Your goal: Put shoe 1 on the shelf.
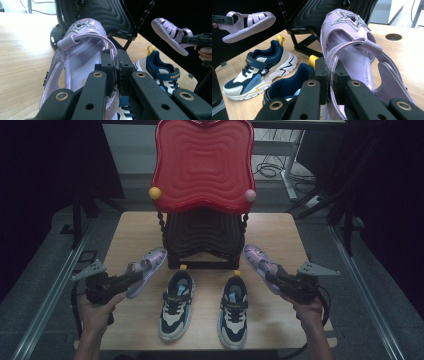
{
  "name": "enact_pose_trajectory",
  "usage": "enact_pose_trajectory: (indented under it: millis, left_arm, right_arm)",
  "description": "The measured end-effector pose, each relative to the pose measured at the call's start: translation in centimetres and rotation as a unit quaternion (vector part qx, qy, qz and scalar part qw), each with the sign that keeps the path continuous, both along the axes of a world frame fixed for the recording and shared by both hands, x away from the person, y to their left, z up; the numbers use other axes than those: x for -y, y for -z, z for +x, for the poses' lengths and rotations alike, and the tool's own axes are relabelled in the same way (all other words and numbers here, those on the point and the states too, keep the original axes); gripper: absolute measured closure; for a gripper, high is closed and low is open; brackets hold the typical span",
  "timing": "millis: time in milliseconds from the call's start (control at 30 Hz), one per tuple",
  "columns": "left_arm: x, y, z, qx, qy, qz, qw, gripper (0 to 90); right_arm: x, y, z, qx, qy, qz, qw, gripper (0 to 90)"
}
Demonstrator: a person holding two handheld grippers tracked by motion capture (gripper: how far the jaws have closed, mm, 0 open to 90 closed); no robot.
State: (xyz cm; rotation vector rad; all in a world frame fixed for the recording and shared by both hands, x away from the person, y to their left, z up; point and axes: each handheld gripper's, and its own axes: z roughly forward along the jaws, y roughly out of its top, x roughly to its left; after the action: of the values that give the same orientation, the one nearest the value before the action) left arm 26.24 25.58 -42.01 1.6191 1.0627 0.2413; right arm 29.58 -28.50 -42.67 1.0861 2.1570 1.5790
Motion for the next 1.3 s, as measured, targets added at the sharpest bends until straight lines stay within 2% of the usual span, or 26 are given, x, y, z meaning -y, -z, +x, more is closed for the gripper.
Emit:
enact_pose_trajectory:
  millis: [800,1300]
  left_arm:
    - [2.7,-1.1,2.1,0.015,0.014,-0.006,0.9998,86.2]
    - [4.6,-1.3,3.6,0.018,0.026,-0.004,0.9995,86.1]
  right_arm:
    - [-3.4,-0.8,1.1,0.013,-0.029,0.003,0.9995,85.7]
    - [-5.3,-0.9,2.0,0.01,-0.038,0.007,0.9992,85.7]
